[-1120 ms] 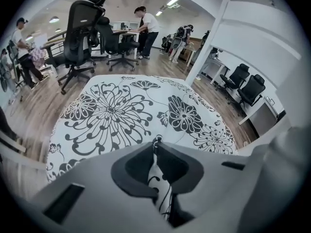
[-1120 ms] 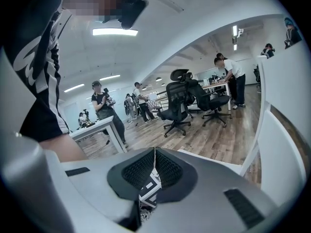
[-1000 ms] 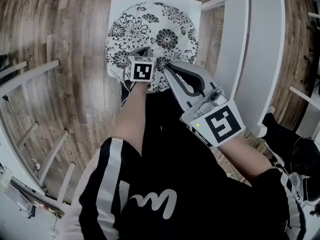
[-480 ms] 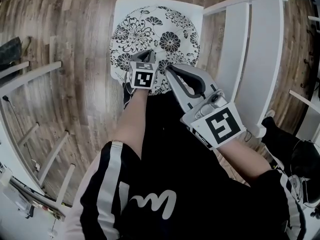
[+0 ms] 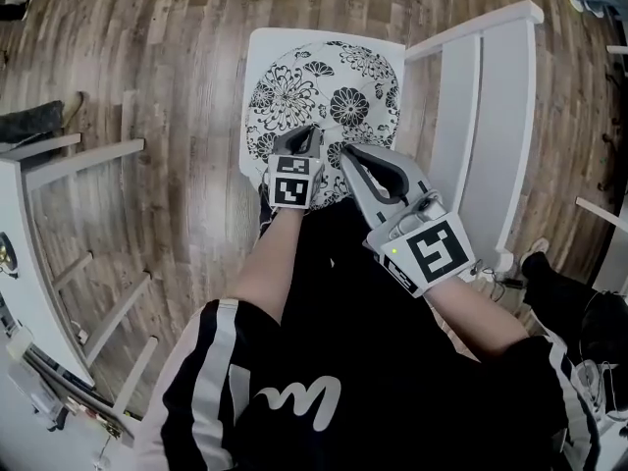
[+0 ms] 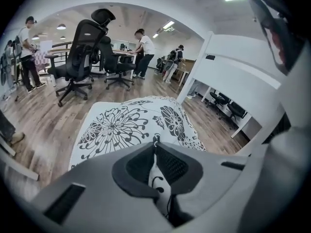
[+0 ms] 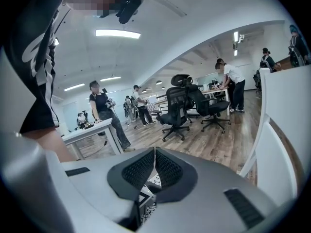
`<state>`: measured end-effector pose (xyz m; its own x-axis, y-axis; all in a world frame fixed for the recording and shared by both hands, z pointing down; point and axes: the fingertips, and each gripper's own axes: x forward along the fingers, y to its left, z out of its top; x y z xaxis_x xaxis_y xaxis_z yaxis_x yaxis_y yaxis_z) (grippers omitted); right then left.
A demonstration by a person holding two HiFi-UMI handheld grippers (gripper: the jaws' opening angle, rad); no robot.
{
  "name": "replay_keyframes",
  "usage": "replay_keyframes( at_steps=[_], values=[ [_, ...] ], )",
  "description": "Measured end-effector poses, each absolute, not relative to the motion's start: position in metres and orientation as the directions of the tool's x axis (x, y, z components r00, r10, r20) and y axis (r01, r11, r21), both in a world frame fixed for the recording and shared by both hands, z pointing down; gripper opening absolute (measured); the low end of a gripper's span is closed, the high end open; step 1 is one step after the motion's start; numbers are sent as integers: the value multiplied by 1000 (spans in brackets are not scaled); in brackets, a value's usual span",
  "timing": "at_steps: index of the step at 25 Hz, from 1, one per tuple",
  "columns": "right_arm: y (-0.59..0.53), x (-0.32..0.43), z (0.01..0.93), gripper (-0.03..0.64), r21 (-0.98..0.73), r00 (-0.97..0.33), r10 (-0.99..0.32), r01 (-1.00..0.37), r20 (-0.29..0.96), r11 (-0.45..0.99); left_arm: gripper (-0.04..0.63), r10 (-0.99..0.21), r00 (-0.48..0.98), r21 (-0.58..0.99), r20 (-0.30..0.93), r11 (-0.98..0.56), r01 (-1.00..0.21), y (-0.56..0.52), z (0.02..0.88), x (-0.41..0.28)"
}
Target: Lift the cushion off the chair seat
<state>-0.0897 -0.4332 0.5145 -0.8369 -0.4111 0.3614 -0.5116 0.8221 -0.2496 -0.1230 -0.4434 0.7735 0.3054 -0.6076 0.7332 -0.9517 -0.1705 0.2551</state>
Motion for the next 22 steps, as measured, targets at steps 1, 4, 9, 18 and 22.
replay_keyframes(
  at_steps=[1, 4, 9, 18, 22],
  values=[
    [-434, -89, 513, 21, -247, -838, -413, -511, 357, 823, 17, -613, 307, 252, 728, -177, -951, -443, 769, -122],
    [-435, -89, 508, 21, -238, -841, -420, -510, 341, 827, 17, -639, 311, 251, 704, -185, -950, -442, 752, -123],
    [-438, -87, 500, 21, -220, -837, -435, -518, 333, 827, 17, -696, 311, 256, 648, -186, -949, -443, 714, -123],
    [-448, -79, 481, 21, -203, -833, -461, -530, 307, 823, 17, -776, 276, 293, 567, -122, -948, -451, 657, -126],
    [-449, -75, 472, 21, -214, -835, -467, -533, 292, 818, 17, -804, 268, 314, 530, -107, -943, -454, 631, -131]
  ],
)
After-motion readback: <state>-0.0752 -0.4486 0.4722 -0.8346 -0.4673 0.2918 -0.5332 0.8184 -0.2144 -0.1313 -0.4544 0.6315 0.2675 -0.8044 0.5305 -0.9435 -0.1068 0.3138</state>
